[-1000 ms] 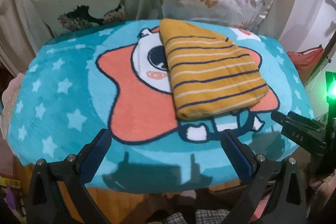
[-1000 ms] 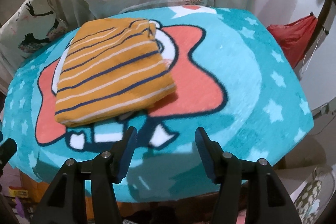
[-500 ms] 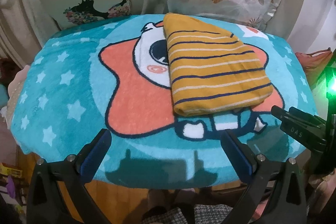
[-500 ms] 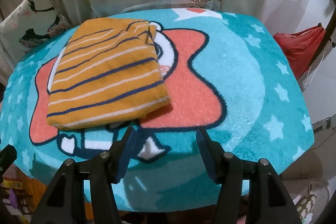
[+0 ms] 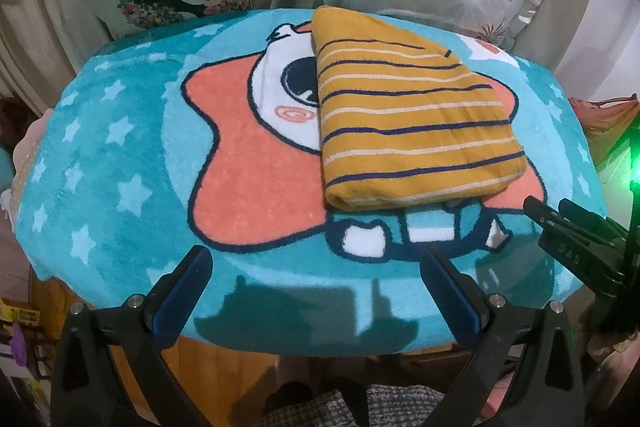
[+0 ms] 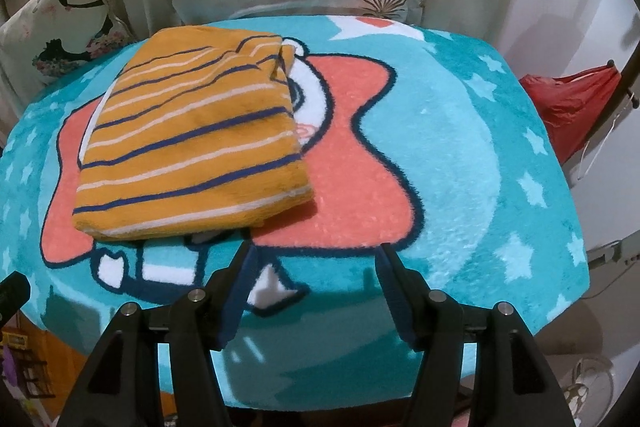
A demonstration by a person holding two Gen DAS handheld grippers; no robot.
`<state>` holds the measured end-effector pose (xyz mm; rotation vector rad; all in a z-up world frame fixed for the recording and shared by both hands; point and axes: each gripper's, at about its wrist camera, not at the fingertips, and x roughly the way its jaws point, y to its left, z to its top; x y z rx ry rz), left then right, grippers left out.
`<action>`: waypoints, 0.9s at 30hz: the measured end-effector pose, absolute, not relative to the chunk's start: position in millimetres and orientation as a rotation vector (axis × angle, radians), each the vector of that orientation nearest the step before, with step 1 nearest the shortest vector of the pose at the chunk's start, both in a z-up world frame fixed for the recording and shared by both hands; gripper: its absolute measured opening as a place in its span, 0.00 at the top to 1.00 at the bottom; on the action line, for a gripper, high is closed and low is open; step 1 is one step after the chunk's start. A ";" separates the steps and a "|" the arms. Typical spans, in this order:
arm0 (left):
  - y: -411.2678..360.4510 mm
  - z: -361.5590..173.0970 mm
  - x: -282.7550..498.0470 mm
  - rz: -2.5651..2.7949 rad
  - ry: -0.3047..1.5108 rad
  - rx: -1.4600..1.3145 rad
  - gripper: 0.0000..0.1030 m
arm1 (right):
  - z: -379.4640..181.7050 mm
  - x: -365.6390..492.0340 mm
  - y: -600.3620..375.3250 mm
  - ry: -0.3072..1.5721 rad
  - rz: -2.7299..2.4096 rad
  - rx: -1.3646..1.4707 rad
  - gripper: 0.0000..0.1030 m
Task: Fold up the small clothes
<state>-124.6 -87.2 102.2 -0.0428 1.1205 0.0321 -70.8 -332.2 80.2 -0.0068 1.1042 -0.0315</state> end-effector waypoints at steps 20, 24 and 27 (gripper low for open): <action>-46.4 95.7 -129.8 0.134 1.144 -0.115 0.00 | 77.5 -13.6 -318.2 1.135 0.072 0.021 0.74; -41.5 92.5 -129.4 0.160 1.154 -0.129 0.00 | 111.6 12.6 -303.7 1.024 0.121 0.028 0.74; -42.0 91.0 -131.2 0.167 1.162 -0.128 0.00 | 95.3 47.8 -289.8 1.063 0.169 0.062 0.74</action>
